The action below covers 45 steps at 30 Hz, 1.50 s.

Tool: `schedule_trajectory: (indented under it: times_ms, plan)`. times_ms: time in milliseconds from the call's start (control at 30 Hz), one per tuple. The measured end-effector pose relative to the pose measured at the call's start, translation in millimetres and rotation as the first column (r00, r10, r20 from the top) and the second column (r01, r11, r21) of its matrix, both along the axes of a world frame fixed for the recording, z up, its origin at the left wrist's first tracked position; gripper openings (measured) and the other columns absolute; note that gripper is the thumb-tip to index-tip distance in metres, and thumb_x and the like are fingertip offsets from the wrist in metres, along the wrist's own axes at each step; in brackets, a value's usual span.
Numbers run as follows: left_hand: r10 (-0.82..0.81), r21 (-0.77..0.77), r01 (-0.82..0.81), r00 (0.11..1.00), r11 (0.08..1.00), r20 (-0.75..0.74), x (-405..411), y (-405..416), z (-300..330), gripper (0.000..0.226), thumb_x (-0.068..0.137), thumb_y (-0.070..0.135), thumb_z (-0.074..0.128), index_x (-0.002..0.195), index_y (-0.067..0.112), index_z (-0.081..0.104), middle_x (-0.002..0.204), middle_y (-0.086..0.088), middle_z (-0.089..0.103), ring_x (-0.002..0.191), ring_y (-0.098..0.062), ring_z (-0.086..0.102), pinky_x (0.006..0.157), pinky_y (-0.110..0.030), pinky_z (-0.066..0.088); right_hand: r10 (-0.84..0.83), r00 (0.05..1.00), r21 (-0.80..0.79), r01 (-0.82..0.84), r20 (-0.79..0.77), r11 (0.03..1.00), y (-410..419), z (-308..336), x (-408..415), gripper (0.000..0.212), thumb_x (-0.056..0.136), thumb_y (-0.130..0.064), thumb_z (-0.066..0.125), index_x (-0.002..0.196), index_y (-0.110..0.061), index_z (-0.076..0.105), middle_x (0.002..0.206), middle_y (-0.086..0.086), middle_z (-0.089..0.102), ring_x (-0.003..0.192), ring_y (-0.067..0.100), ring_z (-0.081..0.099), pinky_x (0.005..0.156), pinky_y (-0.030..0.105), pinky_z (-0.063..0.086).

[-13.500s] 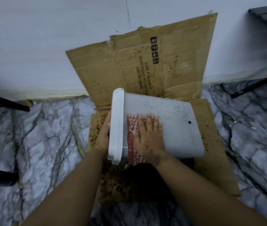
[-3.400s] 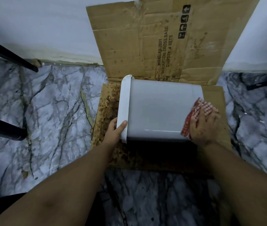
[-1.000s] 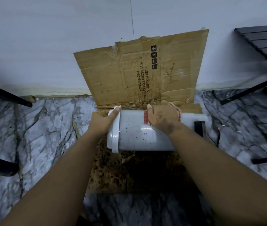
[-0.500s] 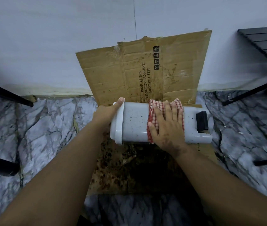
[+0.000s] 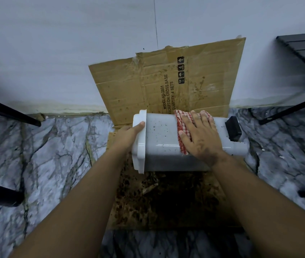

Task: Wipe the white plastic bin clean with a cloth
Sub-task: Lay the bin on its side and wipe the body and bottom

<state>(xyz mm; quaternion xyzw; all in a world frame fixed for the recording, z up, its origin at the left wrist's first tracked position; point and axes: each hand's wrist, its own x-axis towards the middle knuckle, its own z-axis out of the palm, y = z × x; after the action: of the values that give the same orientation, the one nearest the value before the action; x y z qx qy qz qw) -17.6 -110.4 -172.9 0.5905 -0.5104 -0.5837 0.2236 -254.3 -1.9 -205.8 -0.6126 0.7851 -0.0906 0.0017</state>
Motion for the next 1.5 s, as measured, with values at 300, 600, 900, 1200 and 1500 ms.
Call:
schedule_trajectory:
  times_ms: [300, 600, 900, 1200, 1500]
  plan:
    - [-0.052, 0.020, 0.054, 0.997, 0.998, -0.061, 13, 3, -4, 0.040, 0.097, 0.046, 0.060, 0.128, 0.020, 0.059, 0.115, 0.001, 0.068, 0.096, -0.021, 0.067, 0.071, -0.036, 0.053, 0.025, 0.999, 0.067, -0.028, 0.033, 0.997, -17, 6, -8, 0.077, 0.090, -0.065, 0.007, 0.158, -0.030, 0.013, 0.165, 0.008, 0.014, 0.152, 0.032, 0.007, 0.124, 0.049, 0.000]
    - [-0.080, -0.052, 0.077, 0.995, 0.996, -0.066, 17, 1, -7, 0.027, 0.104, 0.032, 0.050, 0.125, 0.020, 0.060, 0.121, -0.004, 0.066, 0.099, -0.021, 0.064, 0.086, -0.041, 0.054, 0.098, 0.993, 0.018, -0.100, 0.067, 0.995, -42, 18, 96, 0.061, 0.098, -0.049, 0.015, 0.157, -0.032, 0.012, 0.165, 0.009, 0.014, 0.152, 0.036, 0.005, 0.122, 0.056, 0.002]
    - [-0.060, -0.103, 0.047, 0.991, 0.994, -0.122, 21, 5, -18, 0.027, 0.103, 0.033, 0.053, 0.128, 0.026, 0.062, 0.117, 0.001, 0.068, 0.101, -0.021, 0.066, 0.069, -0.033, 0.053, -0.068, 0.996, 0.017, 0.067, 0.049, 0.998, 2, -1, -18, 0.062, 0.098, -0.051, 0.016, 0.156, -0.028, 0.018, 0.163, 0.009, 0.021, 0.151, 0.033, 0.014, 0.123, 0.054, 0.009]
    - [-0.044, -0.294, 0.011, 0.993, 0.956, -0.106, 17, 20, -33, 0.036, 0.104, 0.039, 0.052, 0.133, 0.023, 0.064, 0.121, 0.012, 0.068, 0.109, -0.006, 0.064, 0.082, -0.020, 0.048, -0.008, 0.998, 0.033, 0.006, 0.057, 0.999, -28, 19, 78, 0.064, 0.095, -0.052, 0.022, 0.156, -0.030, 0.015, 0.163, 0.011, 0.020, 0.151, 0.039, 0.010, 0.121, 0.058, 0.006]
    - [-0.030, -0.291, -0.017, 0.987, 0.956, -0.158, 14, 26, -38, 0.034, 0.105, 0.035, 0.050, 0.135, 0.024, 0.061, 0.123, 0.015, 0.066, 0.103, 0.013, 0.061, 0.084, -0.008, 0.048, 0.112, 0.989, 0.063, -0.118, 0.095, 0.991, -30, 7, 37, 0.073, 0.093, -0.065, 0.018, 0.157, -0.033, 0.007, 0.166, 0.007, 0.006, 0.153, 0.031, -0.003, 0.122, 0.055, -0.001]
